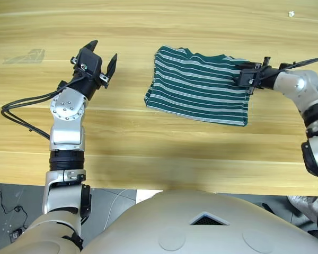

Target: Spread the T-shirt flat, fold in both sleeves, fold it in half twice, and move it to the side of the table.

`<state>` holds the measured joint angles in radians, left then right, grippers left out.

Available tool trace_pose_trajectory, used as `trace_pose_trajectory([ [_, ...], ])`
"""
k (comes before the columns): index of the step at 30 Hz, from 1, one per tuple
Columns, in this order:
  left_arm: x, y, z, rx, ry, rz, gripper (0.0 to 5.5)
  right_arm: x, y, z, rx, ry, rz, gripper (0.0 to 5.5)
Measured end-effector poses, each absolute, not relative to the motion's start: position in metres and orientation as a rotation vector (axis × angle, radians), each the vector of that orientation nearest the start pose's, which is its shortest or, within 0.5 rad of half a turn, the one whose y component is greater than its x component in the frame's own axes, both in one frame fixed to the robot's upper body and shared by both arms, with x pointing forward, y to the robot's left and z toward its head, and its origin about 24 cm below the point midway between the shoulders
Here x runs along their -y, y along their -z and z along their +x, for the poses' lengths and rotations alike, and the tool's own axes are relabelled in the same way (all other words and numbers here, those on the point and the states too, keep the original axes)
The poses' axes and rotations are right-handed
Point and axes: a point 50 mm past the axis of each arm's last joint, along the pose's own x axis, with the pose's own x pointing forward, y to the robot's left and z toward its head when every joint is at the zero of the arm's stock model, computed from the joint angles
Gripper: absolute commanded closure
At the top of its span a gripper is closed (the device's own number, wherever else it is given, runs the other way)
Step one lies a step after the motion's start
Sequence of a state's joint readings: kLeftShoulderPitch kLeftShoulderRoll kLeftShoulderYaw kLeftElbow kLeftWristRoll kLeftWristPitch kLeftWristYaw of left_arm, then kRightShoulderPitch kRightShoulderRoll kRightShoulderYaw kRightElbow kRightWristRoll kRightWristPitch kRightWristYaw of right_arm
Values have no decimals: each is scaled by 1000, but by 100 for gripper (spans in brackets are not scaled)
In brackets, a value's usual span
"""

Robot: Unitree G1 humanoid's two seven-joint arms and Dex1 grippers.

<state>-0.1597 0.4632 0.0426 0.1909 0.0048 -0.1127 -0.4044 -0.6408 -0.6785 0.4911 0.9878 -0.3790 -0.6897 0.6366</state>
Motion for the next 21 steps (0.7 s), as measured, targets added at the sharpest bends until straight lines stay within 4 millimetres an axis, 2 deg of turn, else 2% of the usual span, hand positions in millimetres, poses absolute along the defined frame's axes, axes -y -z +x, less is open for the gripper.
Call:
trace_pose_trajectory([
  [5,-229,-70,279,-4,347,471,266,236,-47,259,-291,-1294,-1062,355],
  [7,-228,-69,276,-5,350,462,266,226,-51,233,-347,-1440,-993,355],
  [9,-224,-68,275,-8,370,459,266,204,-51,205,-411,-1626,-913,355],
  [10,-222,-68,275,-7,379,458,266,197,-49,196,-420,-1671,-891,355],
  [15,-219,-64,270,-23,396,451,266,181,-45,185,-437,-1736,-841,355],
  [21,-210,-58,268,-37,432,428,266,154,-38,186,-351,-1792,-817,355],
])
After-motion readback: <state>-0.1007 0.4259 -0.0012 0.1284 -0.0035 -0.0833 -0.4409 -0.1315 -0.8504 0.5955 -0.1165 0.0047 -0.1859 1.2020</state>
